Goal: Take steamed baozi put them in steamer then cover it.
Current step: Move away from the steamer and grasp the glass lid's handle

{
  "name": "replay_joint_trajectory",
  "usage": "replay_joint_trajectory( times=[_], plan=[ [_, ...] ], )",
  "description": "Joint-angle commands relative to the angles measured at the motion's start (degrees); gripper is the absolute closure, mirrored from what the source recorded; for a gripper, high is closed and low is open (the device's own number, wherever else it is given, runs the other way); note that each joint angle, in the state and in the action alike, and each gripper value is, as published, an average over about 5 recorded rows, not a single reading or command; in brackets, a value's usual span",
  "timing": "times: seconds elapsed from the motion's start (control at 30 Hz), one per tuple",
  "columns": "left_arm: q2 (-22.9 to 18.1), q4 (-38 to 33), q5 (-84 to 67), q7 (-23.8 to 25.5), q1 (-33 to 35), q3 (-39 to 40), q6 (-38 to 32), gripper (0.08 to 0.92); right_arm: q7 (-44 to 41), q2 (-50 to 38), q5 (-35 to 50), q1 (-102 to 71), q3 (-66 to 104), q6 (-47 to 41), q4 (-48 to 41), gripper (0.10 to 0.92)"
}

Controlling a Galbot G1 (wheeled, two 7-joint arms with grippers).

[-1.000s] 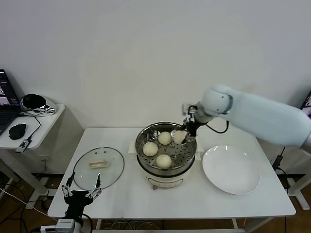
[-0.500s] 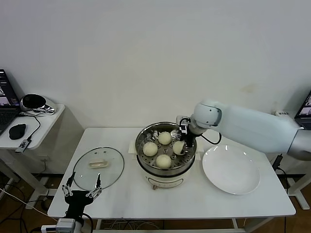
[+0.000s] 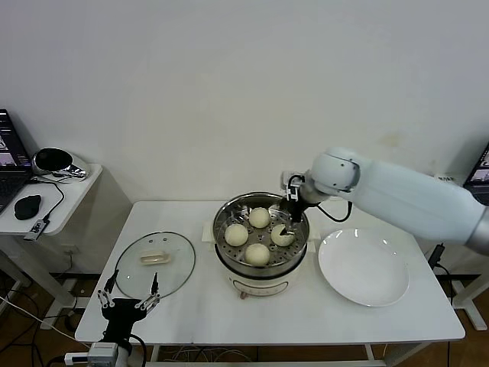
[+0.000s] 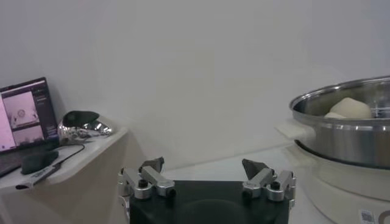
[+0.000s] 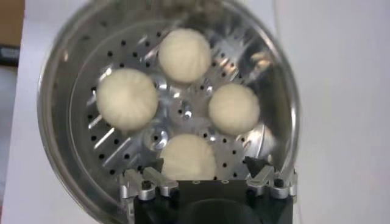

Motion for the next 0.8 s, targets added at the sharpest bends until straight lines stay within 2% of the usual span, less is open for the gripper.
replay_joint_trajectory(
  times=[0.03,0.17,0.37,0.47,0.6,0.8],
  plan=[
    [-0.1,0.3,-0.6,-0.3,-0.2,0.6,0.2,0.177,31.5,-16.5,8.9,-28.3,25.0,18.1,13.9,0.203],
    [-0.3,0.5,-0.5,-0.4,-0.4,1.1,-0.2,0.177,40.5,-16.7,2.3,-52.4,46.0,33.3,14.9,0.203],
    [-1.0,1.3,2.0,-1.0,-0.7,2.1,-1.4,0.177,40.3,-2.7,-10.1,-82.6,75.0,49.8,11.6,0.203],
    [-1.1,2.5,5.3,-1.5,-0.6,2.6,-2.5,0.177,37.5,3.8,-12.1,-91.3,87.0,53.2,12.3,0.203],
    [-1.1,5.9,13.6,-3.0,-1.3,2.4,-5.1,0.177,33.9,11.4,-11.4,-99.0,97.6,53.0,15.3,0.203],
    [-1.7,13.2,42.6,-7.1,-4.1,-1.3,-14.3,0.177,32.3,22.2,-11.6,-105.1,106.0,53.0,17.2,0.203]
  ],
)
